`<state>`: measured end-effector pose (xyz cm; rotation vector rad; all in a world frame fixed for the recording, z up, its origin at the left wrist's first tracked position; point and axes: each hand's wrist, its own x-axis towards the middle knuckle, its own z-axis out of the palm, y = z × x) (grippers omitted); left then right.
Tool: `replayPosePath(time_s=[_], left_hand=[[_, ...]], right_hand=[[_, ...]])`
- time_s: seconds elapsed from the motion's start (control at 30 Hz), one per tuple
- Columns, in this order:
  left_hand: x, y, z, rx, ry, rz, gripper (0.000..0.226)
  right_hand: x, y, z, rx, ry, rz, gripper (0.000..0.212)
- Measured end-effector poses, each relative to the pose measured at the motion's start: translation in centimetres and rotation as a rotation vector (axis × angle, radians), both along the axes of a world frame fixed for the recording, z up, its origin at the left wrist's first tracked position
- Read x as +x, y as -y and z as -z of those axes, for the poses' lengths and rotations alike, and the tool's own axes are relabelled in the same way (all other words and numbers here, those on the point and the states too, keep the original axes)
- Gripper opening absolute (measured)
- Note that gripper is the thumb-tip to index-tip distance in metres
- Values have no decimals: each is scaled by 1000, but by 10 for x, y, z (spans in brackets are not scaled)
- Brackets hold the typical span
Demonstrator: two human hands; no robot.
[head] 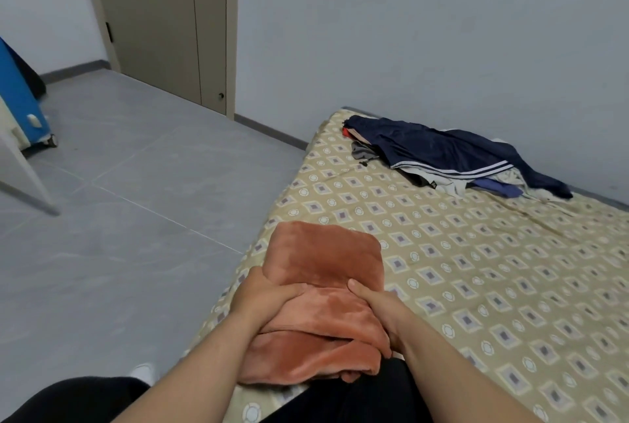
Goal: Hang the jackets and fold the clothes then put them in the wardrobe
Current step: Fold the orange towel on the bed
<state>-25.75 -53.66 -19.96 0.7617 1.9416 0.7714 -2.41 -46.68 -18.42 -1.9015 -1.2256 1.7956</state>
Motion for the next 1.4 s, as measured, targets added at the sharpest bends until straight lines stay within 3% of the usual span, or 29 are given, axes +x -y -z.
replayPosePath(time_s=[0.1,0.2,0.33,0.4,0.47,0.57,0.63,0.67,0.73,0.8,0.9,1.0,1.13,1.2,1.4], left_hand=[[-19,19,1,36,247,-60,86],[-27,48,8,51,542,-73,81],[-20,65,7,173,780,-188,45],[-20,62,-3,312,710,-260,34],[-23,59,-14,417,577,-291,29],[-32,61,-22,422,358,-279,31],[-34,64,-21,410,247,-249,37],[-34,65,-20,416,197,-221,36],[-36,64,-17,437,79,-147,29],[-41,60,-13,427,-100,-61,31],[-49,55,-9,405,-276,21,37],[-55,52,-5,381,-347,63,35],[-62,49,0,420,-310,58,39],[-65,47,1,442,-276,49,39],[-81,41,-13,397,-304,124,33]], right_hand=[[-3,8,-9,-71,-53,-57,66],[-10,15,-18,1,-24,-71,62],[-16,19,-31,233,33,91,48],[-17,20,-36,318,-35,166,46],[-21,22,-36,230,-115,89,56],[-32,34,-35,190,158,-86,85],[-38,36,-42,511,560,-67,98],[-43,36,-47,771,706,-151,93],[-57,31,-56,1161,810,-523,84],[-74,14,-65,1254,756,-842,80],[-105,-18,-70,1196,698,-981,59],[-138,-49,-66,1125,709,-855,54],[-156,-89,-60,706,612,-635,69],[-158,-98,-56,574,510,-620,50],[-149,-105,-45,631,338,-402,19]])
